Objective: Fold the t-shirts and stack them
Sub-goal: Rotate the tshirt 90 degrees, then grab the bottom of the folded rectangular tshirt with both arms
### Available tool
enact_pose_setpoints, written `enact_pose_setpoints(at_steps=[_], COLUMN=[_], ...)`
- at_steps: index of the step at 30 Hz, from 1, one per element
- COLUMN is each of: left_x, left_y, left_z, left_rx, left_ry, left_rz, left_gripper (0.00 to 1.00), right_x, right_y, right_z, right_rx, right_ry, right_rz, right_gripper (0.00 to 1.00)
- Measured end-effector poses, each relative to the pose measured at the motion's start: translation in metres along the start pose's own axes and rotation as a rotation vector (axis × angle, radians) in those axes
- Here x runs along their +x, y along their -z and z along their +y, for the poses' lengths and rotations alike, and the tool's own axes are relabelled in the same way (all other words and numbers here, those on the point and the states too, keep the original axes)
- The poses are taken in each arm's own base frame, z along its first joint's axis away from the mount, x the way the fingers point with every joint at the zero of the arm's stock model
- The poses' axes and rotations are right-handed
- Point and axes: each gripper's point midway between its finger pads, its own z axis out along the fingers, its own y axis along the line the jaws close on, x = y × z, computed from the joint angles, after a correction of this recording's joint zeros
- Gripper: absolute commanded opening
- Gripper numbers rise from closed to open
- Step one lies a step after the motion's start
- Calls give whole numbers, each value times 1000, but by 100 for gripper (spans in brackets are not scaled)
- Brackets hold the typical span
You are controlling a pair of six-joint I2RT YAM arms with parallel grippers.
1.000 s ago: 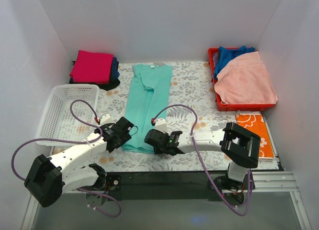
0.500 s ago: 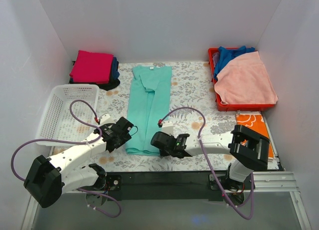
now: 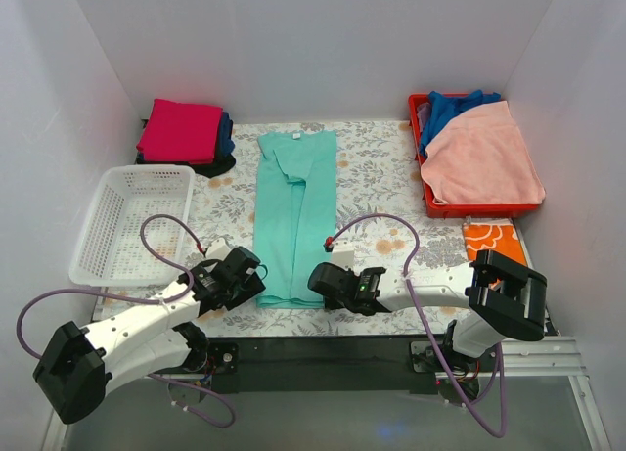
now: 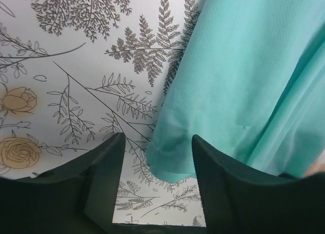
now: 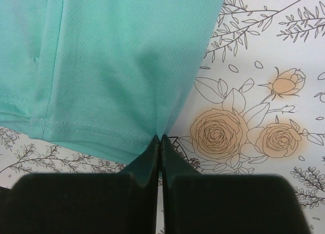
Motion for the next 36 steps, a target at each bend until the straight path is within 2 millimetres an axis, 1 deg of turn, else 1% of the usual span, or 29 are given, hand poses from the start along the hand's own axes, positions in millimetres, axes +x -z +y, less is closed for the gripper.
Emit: enact_pose_setpoints(at_steps=[2,3,7,13,16,20,21,23,24,27,28,36], left_x=[3,4,9,12,14,13,13,12,11,10,10,10], left_y=[2,2,1,-1,-3,-5,-6,-7,-8,-10,-10,-10], left_z=[-4,-5,-3,-1,1,-2,-3,-6,-6,-6,-6,-5], left_rx=[31,40,42,36,23,23,20,14,10,-3,-7,-15], left_ry=[5,6,4,5,6,17,20,26,31,36,35,41], left_rz=[10,15,32,40,46,44,43,41,40,35,34,32], left_gripper=[42,37,29,28,30,30,29,25,18,6,0,0], right_x=[0,0,0,0,0,0,0,0,0,0,0,0], right_y=[0,0,0,0,0,0,0,0,0,0,0,0], right_z=[0,0,0,0,0,0,0,0,0,0,-1,-2], right_rx=[1,1,1,2,2,2,2,3,3,2,3,-3], right_ry=[-1,0,0,-1,-2,-3,-3,-3,-3,-3,-4,-7], right_rz=[-1,-2,-2,-2,-3,-3,-4,-4,-4,-4,-4,-8], right_gripper=[1,1,1,1,1,1,1,1,1,1,1,1])
